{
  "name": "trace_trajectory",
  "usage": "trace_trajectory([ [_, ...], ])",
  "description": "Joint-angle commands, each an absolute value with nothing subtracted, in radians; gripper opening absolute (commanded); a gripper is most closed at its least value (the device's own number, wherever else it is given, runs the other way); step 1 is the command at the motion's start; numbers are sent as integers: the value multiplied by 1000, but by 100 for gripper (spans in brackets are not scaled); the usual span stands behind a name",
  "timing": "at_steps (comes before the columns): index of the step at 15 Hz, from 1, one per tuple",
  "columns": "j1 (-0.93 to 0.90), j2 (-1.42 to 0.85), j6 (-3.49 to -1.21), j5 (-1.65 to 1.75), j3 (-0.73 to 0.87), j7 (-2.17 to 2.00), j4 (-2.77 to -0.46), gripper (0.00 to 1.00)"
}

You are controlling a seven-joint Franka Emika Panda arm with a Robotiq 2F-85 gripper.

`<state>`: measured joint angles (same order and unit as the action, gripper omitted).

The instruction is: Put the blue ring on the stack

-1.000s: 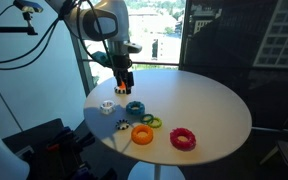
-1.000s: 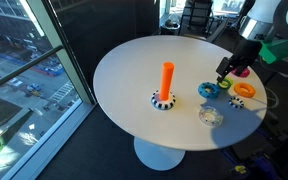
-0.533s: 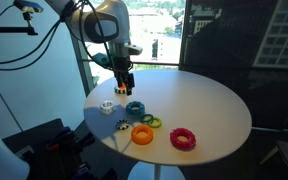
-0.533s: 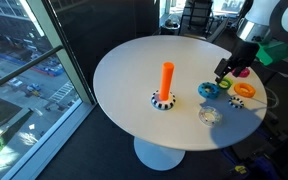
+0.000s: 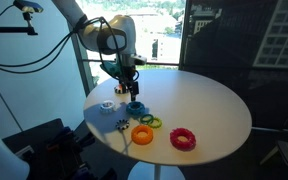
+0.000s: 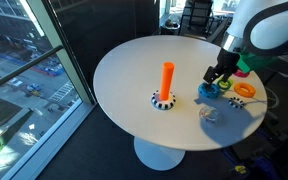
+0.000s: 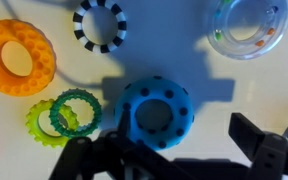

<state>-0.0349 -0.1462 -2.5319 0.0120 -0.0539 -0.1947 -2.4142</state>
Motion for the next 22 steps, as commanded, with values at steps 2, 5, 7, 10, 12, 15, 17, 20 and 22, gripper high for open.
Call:
trace_trajectory([
  [2,-40,-216,-2495,27,-21,-205,-2344,100],
  [5,-40,-241,-2486,29,-2,-210,-2330,100],
  [7,-40,-247,-2476,32,11,-214,-2328,100],
  [10,-37,-249,-2468,34,29,-220,-2333,100],
  [12,-34,-252,-2466,36,41,-221,-2334,100],
  [15,-35,-260,-2477,46,56,-226,-2334,100],
  [17,-35,-267,-2485,49,62,-224,-2334,100],
  [20,-36,-282,-2504,57,66,-220,-2333,100],
  [22,-36,-290,-2521,56,66,-218,-2332,100],
])
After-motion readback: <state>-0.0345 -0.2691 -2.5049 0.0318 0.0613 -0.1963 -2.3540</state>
